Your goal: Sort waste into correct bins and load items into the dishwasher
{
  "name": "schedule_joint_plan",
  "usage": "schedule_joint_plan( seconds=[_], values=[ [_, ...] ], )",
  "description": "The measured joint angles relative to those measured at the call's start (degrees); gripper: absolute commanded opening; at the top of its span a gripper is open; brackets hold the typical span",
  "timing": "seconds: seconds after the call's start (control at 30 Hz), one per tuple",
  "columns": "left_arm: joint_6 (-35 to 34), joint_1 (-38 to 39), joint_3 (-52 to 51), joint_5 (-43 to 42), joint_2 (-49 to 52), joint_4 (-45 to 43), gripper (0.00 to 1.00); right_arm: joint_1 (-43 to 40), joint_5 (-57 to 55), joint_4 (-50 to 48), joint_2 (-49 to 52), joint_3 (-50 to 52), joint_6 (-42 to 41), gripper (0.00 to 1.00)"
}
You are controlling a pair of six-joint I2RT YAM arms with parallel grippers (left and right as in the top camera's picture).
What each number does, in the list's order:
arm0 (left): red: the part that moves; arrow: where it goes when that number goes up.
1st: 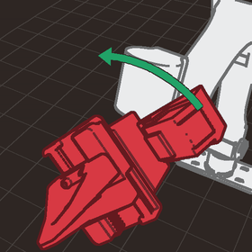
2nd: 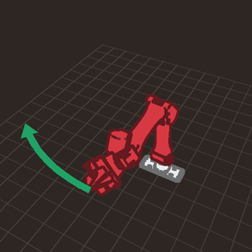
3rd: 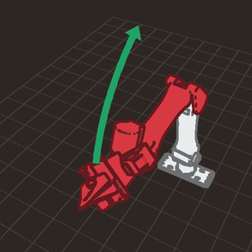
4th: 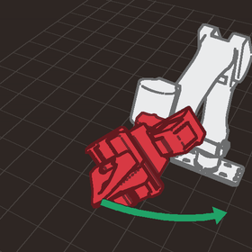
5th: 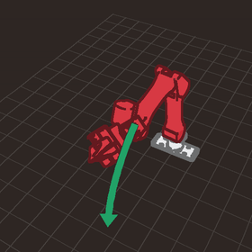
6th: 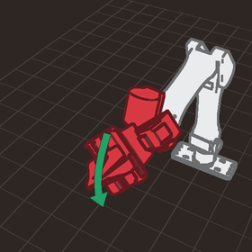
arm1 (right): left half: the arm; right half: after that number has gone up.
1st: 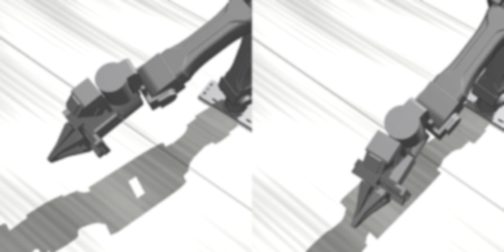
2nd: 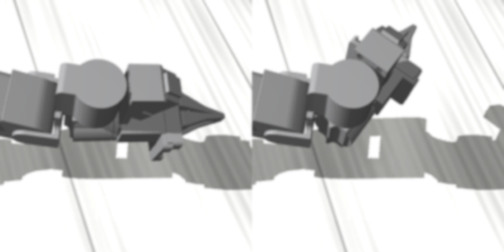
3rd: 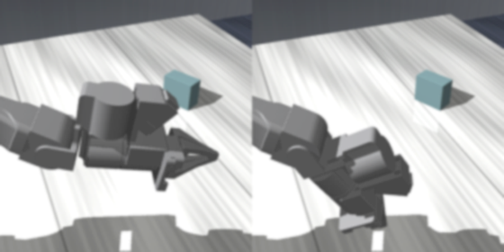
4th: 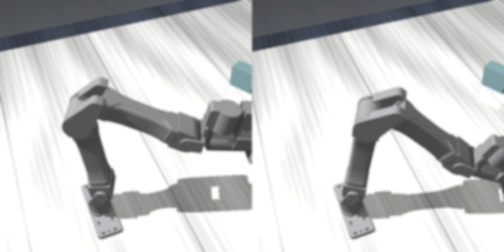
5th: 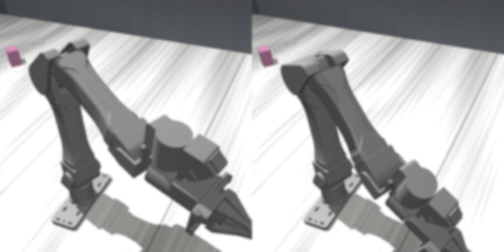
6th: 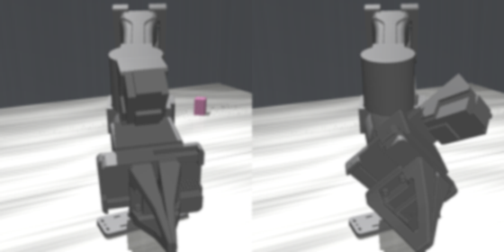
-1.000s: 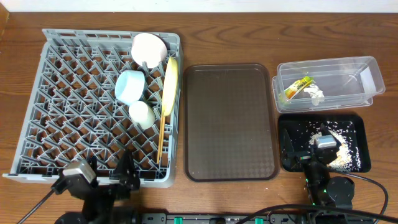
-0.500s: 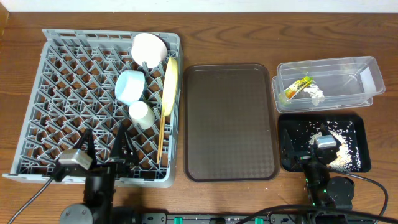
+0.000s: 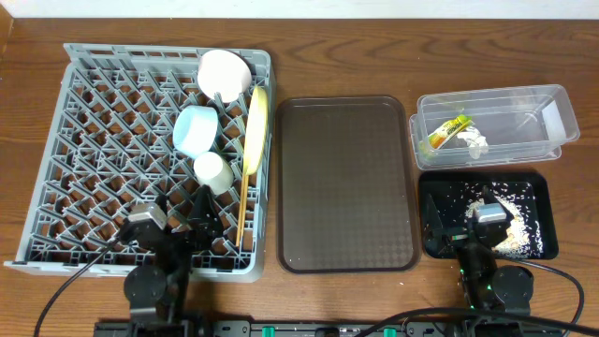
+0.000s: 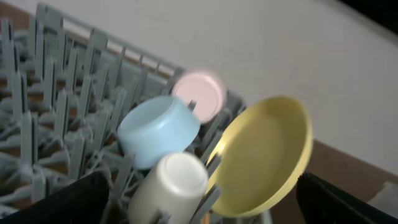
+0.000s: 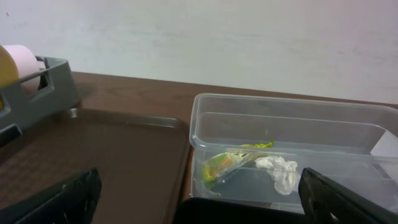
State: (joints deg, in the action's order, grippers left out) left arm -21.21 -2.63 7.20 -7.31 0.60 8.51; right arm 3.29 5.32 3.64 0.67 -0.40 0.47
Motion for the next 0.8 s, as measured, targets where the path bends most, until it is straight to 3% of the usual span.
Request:
schedule_joint_plan(
  seconds=[0.23,0.5,0.8],
  values=[
    [-0.02,0.00,-3.30,0.02,0.00,-0.85,0.97,0.00,0.00,0.00,0.00,0.00,-0.02,0.99],
    [-0.02,0.00,-6.12,0.02,-0.02,-8.24,0.97,0.00,0.00,0.00,0.00,0.00,-0.02,0.99],
    [0.28,0.00,-6.19,0.44,-0.02,-7.34,0.97,0.00,0.00,0.00,0.00,0.00,-0.02,0.99]
  ],
)
